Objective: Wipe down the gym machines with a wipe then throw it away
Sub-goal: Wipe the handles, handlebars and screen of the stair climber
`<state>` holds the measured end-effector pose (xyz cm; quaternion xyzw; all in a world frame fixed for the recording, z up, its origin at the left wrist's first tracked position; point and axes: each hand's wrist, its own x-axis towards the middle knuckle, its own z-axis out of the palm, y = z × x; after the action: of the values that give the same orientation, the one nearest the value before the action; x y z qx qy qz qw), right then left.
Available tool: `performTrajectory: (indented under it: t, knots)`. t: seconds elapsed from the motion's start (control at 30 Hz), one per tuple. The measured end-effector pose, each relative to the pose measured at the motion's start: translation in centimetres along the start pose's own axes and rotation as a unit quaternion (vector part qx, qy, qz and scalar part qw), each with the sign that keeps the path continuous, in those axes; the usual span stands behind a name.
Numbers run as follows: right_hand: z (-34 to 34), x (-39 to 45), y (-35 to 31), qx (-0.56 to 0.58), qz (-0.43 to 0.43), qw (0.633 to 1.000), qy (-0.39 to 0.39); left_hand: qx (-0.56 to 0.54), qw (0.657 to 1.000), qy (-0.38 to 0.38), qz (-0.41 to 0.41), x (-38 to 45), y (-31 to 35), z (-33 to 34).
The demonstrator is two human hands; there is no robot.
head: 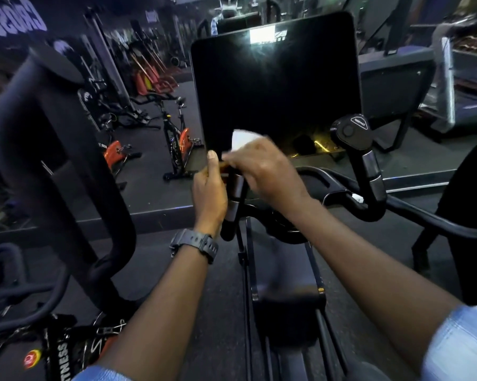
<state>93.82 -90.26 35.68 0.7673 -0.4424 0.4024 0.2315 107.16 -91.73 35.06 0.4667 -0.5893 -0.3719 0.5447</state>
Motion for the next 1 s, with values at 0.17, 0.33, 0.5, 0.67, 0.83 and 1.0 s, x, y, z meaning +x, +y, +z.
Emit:
performTrajectory:
  t: [0.17,0.33,0.5,0.67,0.83,1.0]
  knots:
    - [-1.2,0.3,1.1,0.007,0.047,0.999,0.02,-0.008,1.0,-0.004,0.002,0.3,0.4,0.1]
    - [-0.8,-0.3,-0.3,0.006,-0.044,0.997,-0.061,-0.021,1.0,-0.015,-0.01,0.2,0.0,-0.1]
    - [-1.3,1.5,0.6,0.012,0.091,0.996,0.023,-0.039,0.999,-0.011,-0.017,0.0,-0.3,0.2]
    - [-0.9,-0.4,0.7,0.022,0.047,0.999,-0.013,-0.037,0.998,-0.045,-0.015,0.6,-1.0,-0.2]
    - [-0.2,1.5,0.6,0.011,0.122,0.991,0.056,-0.026,0.999,-0.033,-0.024,0.4,-1.6,0.7]
    - [-0.9,-0.7,1.3,0.025,0.072,0.997,0.021,-0.008,0.999,-0.017,0.028,-0.4,-1.6,1.0]
